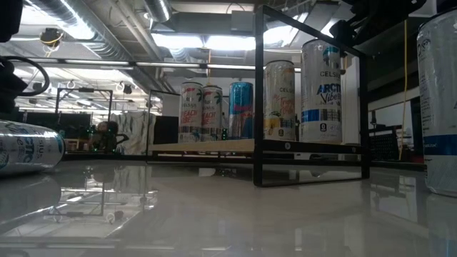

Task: Place canned beverage on shelf
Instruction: Put the white-pink soda can on the shelf and align with the other white-pink soda can

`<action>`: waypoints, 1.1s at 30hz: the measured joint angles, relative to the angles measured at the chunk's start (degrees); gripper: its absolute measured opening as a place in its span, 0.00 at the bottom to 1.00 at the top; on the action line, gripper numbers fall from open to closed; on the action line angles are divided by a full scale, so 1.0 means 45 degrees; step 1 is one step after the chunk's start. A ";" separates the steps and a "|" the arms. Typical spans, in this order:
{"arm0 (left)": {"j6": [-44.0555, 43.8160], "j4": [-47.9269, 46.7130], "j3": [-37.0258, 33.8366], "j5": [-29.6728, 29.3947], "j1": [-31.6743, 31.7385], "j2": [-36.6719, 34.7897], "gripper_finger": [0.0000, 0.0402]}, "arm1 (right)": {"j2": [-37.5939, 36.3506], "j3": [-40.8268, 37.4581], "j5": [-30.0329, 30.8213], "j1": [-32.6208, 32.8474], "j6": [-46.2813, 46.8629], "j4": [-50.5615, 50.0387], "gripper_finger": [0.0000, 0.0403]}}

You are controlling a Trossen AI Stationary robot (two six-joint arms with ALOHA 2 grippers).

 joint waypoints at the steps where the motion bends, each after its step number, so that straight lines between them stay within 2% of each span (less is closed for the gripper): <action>1: 0.0007 0.0058 -0.0003 0.0016 -0.0005 0.0000 0.68 | -0.0003 0.0000 0.0000 0.0002 0.0002 0.0000 0.94; 9: -0.0145 0.0182 -0.0022 0.0032 -0.0010 0.0005 0.68 | 0.0000 0.0000 0.0004 0.0001 0.0003 0.0000 0.94; 18: -0.0398 0.0187 -0.0022 -0.0050 -0.0010 0.0005 0.57 | -0.0002 0.0002 0.0000 0.0004 0.0002 0.0000 0.94; 28: -0.0442 0.0176 0.0008 -0.0121 0.0000 0.0010 0.57 | -0.0001 0.0001 0.0002 0.0004 0.0002 0.0000 0.94; 33: -0.0476 0.0157 0.0589 -0.1237 0.0010 0.0039 0.56 | -0.0005 0.0000 0.0004 0.0000 0.0000 0.0000 0.94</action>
